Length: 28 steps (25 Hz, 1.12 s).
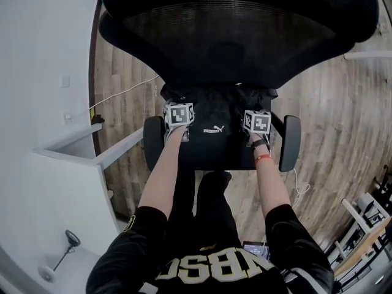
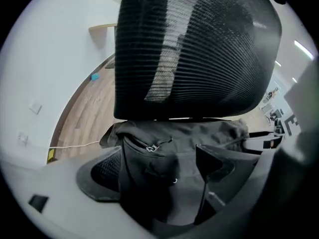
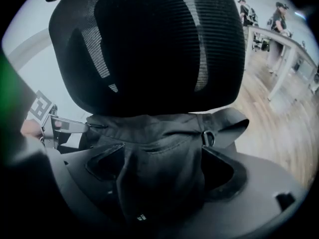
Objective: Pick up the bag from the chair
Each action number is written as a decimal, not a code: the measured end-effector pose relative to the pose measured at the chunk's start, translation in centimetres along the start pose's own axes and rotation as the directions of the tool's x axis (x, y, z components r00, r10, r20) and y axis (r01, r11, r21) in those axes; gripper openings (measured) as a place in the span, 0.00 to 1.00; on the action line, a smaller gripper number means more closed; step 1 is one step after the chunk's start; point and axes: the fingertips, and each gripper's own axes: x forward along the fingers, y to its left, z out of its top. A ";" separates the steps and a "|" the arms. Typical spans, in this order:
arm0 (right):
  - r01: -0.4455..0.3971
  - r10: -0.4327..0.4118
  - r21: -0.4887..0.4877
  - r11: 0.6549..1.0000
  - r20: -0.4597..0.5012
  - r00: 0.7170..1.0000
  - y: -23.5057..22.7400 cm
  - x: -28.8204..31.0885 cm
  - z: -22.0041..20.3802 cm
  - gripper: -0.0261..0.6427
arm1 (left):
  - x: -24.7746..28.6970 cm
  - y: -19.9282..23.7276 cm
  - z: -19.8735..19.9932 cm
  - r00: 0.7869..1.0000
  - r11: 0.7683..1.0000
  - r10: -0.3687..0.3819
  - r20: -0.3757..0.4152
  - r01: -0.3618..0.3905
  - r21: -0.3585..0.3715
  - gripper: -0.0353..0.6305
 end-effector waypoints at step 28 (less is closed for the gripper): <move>-0.041 0.041 -0.010 0.999 -0.015 0.999 4.0 -3.5 1.0 0.15 | -4.2 -0.9 -1.2 0.997 0.998 0.051 0.066 -0.054 0.038 0.12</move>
